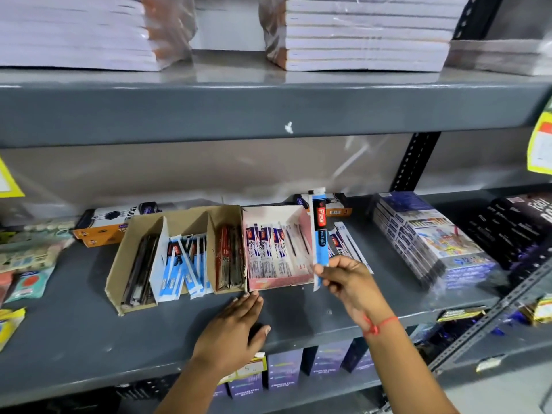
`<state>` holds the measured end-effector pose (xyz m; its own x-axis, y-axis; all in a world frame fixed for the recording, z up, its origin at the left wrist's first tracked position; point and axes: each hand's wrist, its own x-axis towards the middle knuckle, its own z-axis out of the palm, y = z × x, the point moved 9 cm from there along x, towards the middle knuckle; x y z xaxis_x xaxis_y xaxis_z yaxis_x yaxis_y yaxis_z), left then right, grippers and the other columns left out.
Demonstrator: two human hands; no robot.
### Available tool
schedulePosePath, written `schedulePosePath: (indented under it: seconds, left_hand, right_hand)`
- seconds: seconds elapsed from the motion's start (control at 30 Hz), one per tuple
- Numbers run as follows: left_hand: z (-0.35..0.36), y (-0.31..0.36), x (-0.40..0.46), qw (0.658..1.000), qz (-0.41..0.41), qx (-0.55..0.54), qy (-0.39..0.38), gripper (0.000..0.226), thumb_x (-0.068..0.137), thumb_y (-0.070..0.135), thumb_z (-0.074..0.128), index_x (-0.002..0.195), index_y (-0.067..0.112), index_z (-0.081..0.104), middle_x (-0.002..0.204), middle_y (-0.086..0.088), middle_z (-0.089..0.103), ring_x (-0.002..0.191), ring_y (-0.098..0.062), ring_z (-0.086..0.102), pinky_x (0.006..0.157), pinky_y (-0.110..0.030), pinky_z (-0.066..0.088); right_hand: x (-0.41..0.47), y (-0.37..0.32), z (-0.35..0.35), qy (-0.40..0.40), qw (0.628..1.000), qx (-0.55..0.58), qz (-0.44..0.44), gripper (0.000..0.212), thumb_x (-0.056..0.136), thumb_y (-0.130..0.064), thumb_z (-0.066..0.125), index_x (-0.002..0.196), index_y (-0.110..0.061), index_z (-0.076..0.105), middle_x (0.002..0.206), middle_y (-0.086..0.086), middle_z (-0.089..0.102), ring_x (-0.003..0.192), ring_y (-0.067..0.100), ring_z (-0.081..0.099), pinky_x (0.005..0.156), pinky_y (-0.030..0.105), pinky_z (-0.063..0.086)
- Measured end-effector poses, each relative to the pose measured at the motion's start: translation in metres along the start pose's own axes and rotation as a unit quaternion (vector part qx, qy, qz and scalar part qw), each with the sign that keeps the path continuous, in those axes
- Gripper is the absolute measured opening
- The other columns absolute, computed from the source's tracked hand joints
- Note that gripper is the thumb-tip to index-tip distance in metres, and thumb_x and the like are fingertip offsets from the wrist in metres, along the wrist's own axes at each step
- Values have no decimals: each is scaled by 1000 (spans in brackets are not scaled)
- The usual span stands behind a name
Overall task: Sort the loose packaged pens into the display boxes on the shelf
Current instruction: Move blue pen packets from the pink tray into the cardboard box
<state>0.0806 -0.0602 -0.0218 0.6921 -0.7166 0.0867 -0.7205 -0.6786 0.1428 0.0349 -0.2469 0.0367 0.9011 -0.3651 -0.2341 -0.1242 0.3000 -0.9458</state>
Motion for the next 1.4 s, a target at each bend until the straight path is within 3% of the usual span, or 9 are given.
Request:
schedulePosePath:
  seconds: [0.37,0.57,0.63,0.7,0.8,0.9,0.97,1.13,1.4]
  left_hand:
    - [-5,-2,-3,999,-18,-26,-19,77,96,55,6,111,13,70,118,-1,65,107,-16,61,93,-27,40]
    - [-9,-20,-22,999,-18,-28,7,104,70,75,-15,148,19,27,153,9,18,139,-6,13,103,-12,-4]
    - [-11,-43,-39,998,-48,-45,12,119,61,80,-27,148,20,28,152,10,19,139,-7,14,108,-16,2]
    - [-19,-69,-55,995,-88,-46,32,104,74,78,-12,141,21,43,147,10,32,134,-9,29,105,-22,26]
    - [-30,-101,-80,991,-121,-38,50,56,81,51,35,103,18,74,113,5,67,97,-12,65,67,-20,51]
    - [-33,-132,-101,984,-154,-24,89,51,86,49,37,100,18,75,107,3,70,93,-14,67,59,-24,53]
    - [-37,-145,-109,979,-168,-5,113,52,87,50,35,103,18,74,108,3,69,96,-15,66,60,-24,53]
    - [-37,-151,-109,976,-177,-2,126,51,86,48,37,105,19,73,106,4,70,95,-15,66,59,-23,53]
    - [-48,-144,-108,974,-151,9,167,47,77,43,41,98,20,76,99,6,71,89,-10,67,55,-18,49]
  right_hand:
    - [-2,3,42,-40,999,-5,6,21,82,4,64,65,-8,63,44,-4,62,38,1,56,43,10,49]
    - [1,4,100,-93,993,-67,17,6,86,5,60,83,0,59,40,-2,63,35,2,58,41,12,50]
    - [-1,5,131,-117,988,-101,9,16,84,10,60,90,-4,53,41,-2,61,29,1,52,34,11,43]
    - [-5,11,164,-140,978,-157,-11,27,82,12,60,96,-8,49,55,2,58,26,-1,48,30,11,37]
    - [-6,30,205,-140,956,-258,-19,49,81,7,63,123,-13,48,78,10,59,23,-2,45,27,11,33]
    - [3,49,238,-143,935,-323,-20,64,83,2,60,140,-16,39,111,20,65,31,5,54,31,18,42]
    - [10,50,249,-126,914,-382,-44,55,84,0,56,136,-14,43,108,23,69,47,22,63,47,29,54]
    - [29,43,257,-83,823,-558,-71,36,88,4,39,122,0,51,122,23,62,114,37,60,91,39,49]
    - [36,49,298,-102,747,-654,-65,38,94,3,34,125,1,56,129,20,60,121,36,56,97,41,47]
